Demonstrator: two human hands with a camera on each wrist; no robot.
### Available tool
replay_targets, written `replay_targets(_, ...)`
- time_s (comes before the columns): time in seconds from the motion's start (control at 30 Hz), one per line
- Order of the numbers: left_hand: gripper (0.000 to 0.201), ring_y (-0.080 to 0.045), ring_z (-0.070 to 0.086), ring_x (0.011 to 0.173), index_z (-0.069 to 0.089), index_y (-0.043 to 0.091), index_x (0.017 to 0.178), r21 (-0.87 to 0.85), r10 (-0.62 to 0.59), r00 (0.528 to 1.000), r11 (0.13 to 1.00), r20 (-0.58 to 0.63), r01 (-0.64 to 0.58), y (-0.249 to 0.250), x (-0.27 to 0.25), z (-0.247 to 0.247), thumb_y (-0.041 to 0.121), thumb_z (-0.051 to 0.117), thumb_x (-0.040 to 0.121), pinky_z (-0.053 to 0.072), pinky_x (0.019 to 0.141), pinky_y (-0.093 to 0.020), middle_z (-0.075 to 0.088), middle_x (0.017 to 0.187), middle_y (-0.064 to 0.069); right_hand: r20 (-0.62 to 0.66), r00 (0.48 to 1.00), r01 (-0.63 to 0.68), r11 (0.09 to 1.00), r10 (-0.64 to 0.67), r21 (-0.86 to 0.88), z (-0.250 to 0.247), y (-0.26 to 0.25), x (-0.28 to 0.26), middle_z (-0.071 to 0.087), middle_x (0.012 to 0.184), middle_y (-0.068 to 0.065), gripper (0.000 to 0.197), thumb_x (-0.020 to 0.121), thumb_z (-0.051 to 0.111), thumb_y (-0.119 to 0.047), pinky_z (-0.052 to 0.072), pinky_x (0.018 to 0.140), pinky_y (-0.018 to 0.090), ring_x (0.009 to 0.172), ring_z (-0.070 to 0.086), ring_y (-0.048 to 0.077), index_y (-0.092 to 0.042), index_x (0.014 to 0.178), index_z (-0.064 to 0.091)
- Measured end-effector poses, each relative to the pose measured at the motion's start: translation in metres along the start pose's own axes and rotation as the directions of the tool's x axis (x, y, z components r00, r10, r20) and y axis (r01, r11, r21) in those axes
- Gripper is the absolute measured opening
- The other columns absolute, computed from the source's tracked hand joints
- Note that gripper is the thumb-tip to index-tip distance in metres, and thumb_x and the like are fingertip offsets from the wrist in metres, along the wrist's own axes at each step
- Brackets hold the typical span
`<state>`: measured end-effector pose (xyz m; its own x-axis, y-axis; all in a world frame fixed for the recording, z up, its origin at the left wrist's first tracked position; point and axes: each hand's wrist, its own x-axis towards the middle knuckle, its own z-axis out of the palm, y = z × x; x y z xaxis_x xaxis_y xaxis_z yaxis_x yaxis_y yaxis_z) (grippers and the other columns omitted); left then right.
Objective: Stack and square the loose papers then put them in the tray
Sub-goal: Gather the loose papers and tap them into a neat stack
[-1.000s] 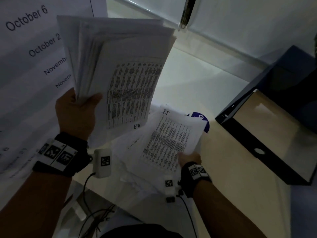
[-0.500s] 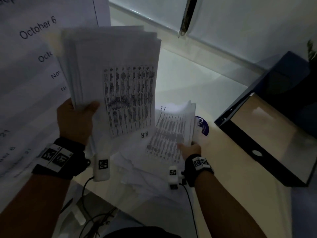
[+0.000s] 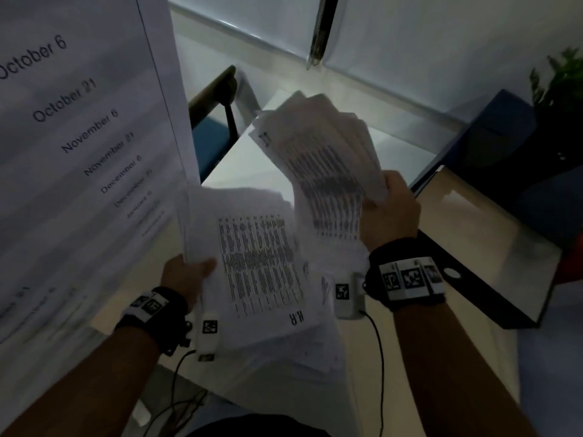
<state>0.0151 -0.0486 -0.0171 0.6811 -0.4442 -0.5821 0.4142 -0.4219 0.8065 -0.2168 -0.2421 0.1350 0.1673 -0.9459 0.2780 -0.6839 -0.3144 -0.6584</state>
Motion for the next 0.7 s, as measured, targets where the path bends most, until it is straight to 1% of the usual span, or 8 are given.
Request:
replay_targets(0.2, 0.053, -0.029, 0.063, 0.099, 0.057, 0.001, 0.129, 0.307, -0.002, 0.998, 0.952, 0.069, -0.019, -0.022, 0.011, 0.017, 0.024, 0.075, 0.085, 0.052, 0.088, -0.038, 0.063, 0.122, -0.011, 0.025, 0.998, 0.064, 0.997, -0.065, 0.041, -0.027, -0.029, 0.022, 0.064, 0.09, -0.002, 0.011, 0.086, 0.06, -0.015, 0.034, 0.062, 0.006, 0.082, 0.056, 0.013, -0.014, 0.095, 0.066)
replay_targets(0.27, 0.058, -0.031, 0.059, 0.113, 0.047, 0.002, 0.138, 0.425, 0.04, 0.99, 0.9, 0.135, -0.094, -0.023, 0.016, 0.018, 0.028, 0.067, 0.091, 0.048, 0.097, -0.04, 0.057, 0.134, -0.015, 0.126, 0.984, 0.118, 0.99, -0.128, 0.083, -0.014, -0.022, 0.018, 0.068, 0.098, 0.008, 0.016, 0.087, 0.062, -0.011, 0.041, 0.074, 0.016, 0.089, 0.061, 0.018, -0.007, 0.101, 0.069)
replay_targets(0.33, 0.044, -0.027, 0.056, 0.111, 0.047, 0.003, 0.137, 0.444, 0.042, 0.986, 0.889, 0.161, -0.11, -0.023, 0.023, 0.014, 0.024, 0.053, 0.099, 0.045, 0.098, -0.037, 0.056, 0.134, -0.016, 0.288, 0.957, -0.007, 0.993, -0.028, 0.12, 0.009, -0.004, 0.009, 0.065, 0.098, 0.006, 0.024, 0.083, 0.066, -0.009, 0.047, 0.076, 0.026, 0.089, 0.06, 0.018, -0.006, 0.107, 0.066)
replay_targets(0.43, 0.025, -0.028, 0.064, 0.09, 0.063, 0.007, 0.112, 0.403, 0.015, 0.987, 0.912, 0.162, -0.08, -0.024, 0.036, -0.001, 0.023, 0.049, 0.099, 0.055, 0.083, -0.042, 0.068, 0.109, -0.017, 0.544, 0.796, -0.348, 0.936, 0.267, 0.049, 0.052, 0.037, -0.013, 0.063, 0.109, 0.005, 0.042, 0.081, 0.072, -0.013, 0.051, 0.076, 0.032, 0.091, 0.061, 0.022, -0.009, 0.12, 0.056)
replay_targets(0.5, 0.032, -0.025, 0.061, 0.078, 0.066, 0.007, 0.106, 0.334, -0.081, 0.981, 0.943, 0.175, 0.018, -0.024, 0.038, -0.007, 0.032, 0.047, 0.099, 0.051, 0.069, -0.036, 0.068, 0.097, -0.015, 0.609, 0.696, -0.407, 0.908, 0.381, -0.102, 0.08, 0.065, -0.031, 0.063, 0.118, 0.008, 0.044, 0.086, 0.066, -0.013, 0.049, 0.081, 0.032, 0.096, 0.06, 0.025, -0.012, 0.128, 0.052)
replay_targets(0.57, 0.046, -0.026, 0.063, 0.093, 0.059, 0.014, 0.124, 0.307, -0.155, 0.969, 0.947, 0.193, 0.091, -0.023, 0.039, -0.004, 0.048, 0.044, 0.098, 0.053, 0.078, -0.037, 0.065, 0.114, -0.01, 0.582, 0.673, -0.41, 0.885, 0.457, -0.221, 0.101, 0.08, -0.045, 0.06, 0.125, 0.015, 0.04, 0.092, 0.052, -0.011, 0.047, 0.088, 0.034, 0.103, 0.058, 0.03, -0.012, 0.132, 0.048)
replay_targets(0.63, 0.069, -0.031, 0.056, 0.117, 0.039, 0.015, 0.144, 0.39, -0.133, 0.971, 0.92, 0.201, 0.045, -0.023, 0.039, 0.005, 0.061, 0.044, 0.093, 0.05, 0.097, -0.043, 0.053, 0.138, -0.008, 0.574, 0.657, -0.412, 0.87, 0.489, -0.27, 0.119, 0.082, -0.057, 0.051, 0.137, 0.017, 0.053, 0.095, 0.043, -0.008, 0.043, 0.098, 0.038, 0.116, 0.053, 0.035, -0.016, 0.146, 0.031)
replay_targets(0.7, 0.078, -0.032, 0.051, 0.124, 0.026, 0.01, 0.149, 0.461, -0.071, 0.974, 0.887, 0.215, -0.037, -0.025, 0.034, 0.015, 0.055, 0.054, 0.091, 0.044, 0.102, -0.038, 0.045, 0.143, -0.009, 0.634, 0.631, -0.365, 0.892, 0.448, -0.267, 0.137, 0.076, -0.069, 0.038, 0.149, 0.014, 0.067, 0.095, 0.042, -0.009, 0.035, 0.111, 0.041, 0.13, 0.043, 0.036, -0.022, 0.153, 0.011)
